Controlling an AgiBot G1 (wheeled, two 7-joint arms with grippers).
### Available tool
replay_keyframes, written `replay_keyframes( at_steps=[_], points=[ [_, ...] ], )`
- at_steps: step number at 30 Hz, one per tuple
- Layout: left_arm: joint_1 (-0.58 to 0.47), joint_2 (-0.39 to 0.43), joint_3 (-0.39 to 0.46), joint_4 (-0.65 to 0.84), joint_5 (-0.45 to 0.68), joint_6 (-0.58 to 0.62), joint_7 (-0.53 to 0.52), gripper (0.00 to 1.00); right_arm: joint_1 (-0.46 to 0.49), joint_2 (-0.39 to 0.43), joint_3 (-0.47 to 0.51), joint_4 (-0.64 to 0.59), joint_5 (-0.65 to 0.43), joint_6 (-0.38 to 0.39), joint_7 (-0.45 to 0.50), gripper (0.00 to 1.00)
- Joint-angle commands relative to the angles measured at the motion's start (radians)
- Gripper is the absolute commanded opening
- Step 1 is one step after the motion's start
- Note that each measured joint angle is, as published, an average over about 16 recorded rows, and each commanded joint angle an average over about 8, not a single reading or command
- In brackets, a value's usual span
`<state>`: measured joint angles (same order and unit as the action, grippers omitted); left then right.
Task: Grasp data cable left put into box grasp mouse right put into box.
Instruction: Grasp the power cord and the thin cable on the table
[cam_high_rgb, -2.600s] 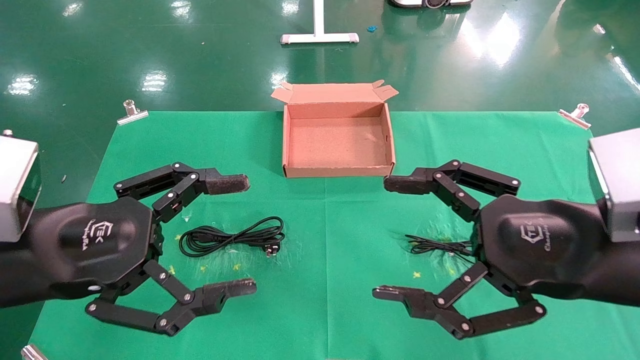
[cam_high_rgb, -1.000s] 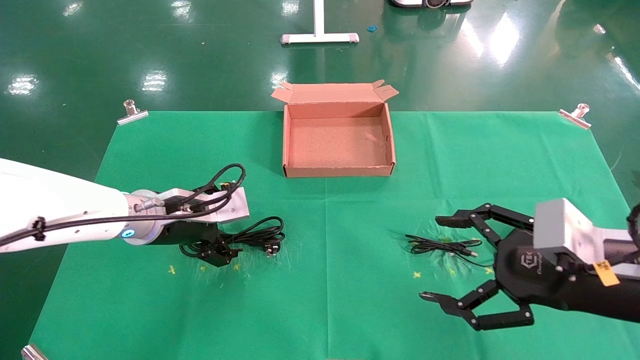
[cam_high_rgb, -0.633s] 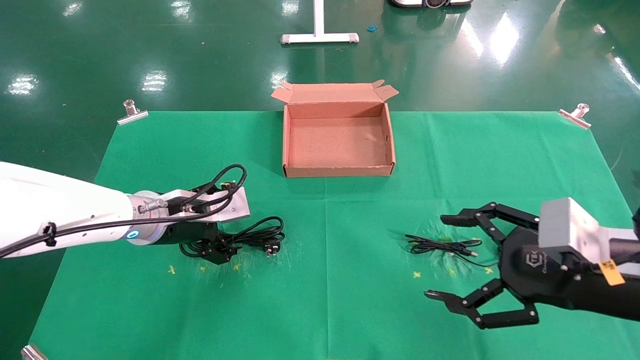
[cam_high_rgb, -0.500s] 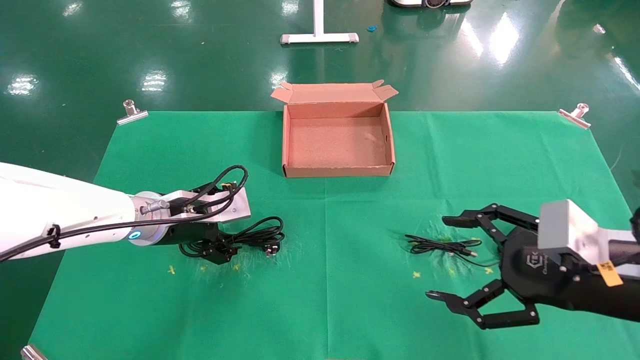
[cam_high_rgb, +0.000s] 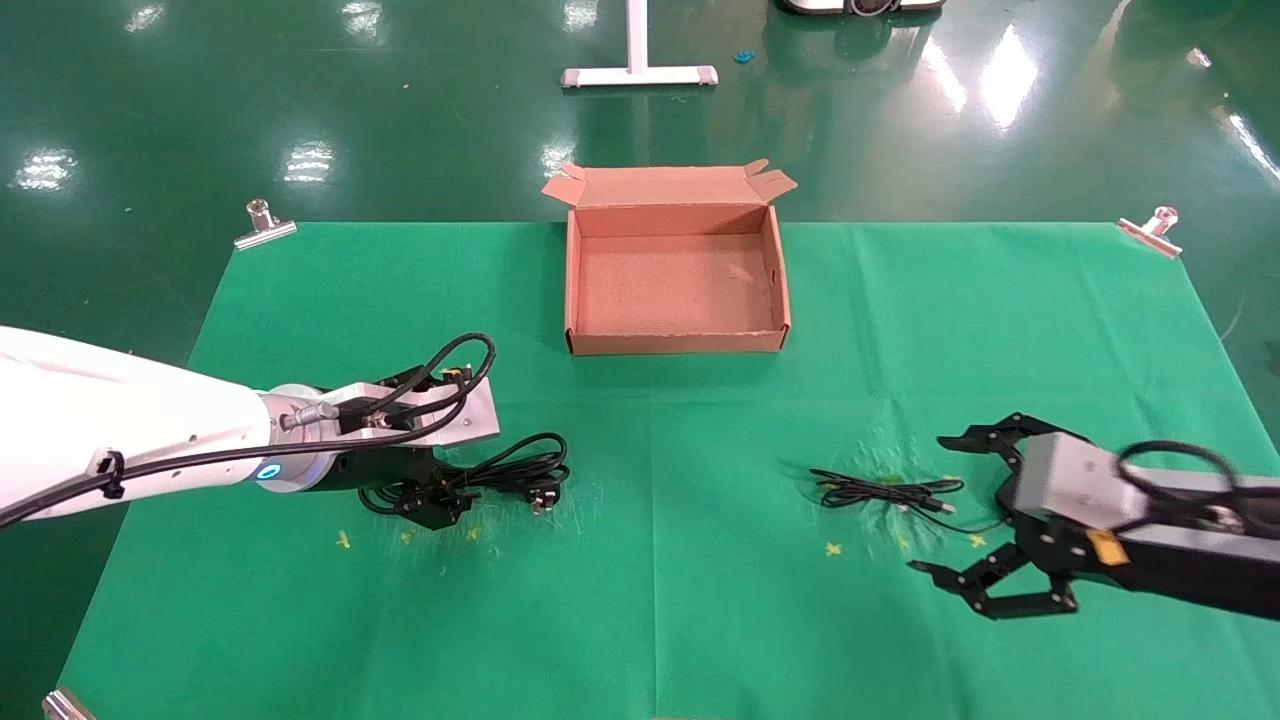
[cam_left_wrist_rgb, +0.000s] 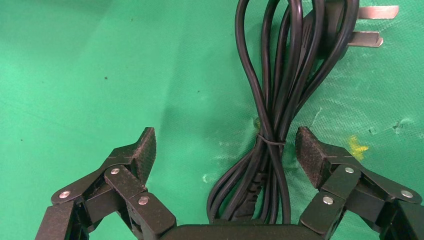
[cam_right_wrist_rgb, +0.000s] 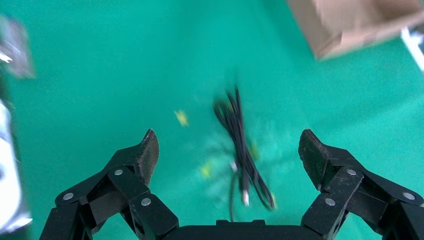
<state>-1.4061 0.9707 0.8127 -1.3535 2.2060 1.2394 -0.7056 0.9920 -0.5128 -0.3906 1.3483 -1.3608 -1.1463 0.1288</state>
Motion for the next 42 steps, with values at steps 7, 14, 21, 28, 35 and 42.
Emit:
replay_keyframes(
  at_steps=[7,14,21,28,35,42],
  points=[
    [0.0,0.0,0.0,0.0,0.0,0.0,0.0,1.0,0.045,-0.084,-0.073,-0.018,-0.202,0.075,0.09,1.0],
    [0.0,0.0,0.0,0.0,0.0,0.0,0.0,1.0,0.079,-0.154,-0.107,-0.064,-0.287,0.106,0.147,1.0],
    [0.0,0.0,0.0,0.0,0.0,0.0,0.0,1.0,0.108,-0.201,-0.125,-0.122,-0.332,0.121,0.162,1.0],
    [0.0,0.0,0.0,0.0,0.0,0.0,0.0,0.65,0.119,-0.217,-0.133,-0.144,-0.351,0.128,0.162,0.67],
    [0.0,0.0,0.0,0.0,0.0,0.0,0.0,0.0,0.116,-0.211,-0.13,-0.137,-0.343,0.126,0.162,0.0],
    [0.0,0.0,0.0,0.0,0.0,0.0,0.0,0.0,0.113,-0.208,-0.128,-0.132,-0.338,0.123,0.162,0.0]
  ],
)
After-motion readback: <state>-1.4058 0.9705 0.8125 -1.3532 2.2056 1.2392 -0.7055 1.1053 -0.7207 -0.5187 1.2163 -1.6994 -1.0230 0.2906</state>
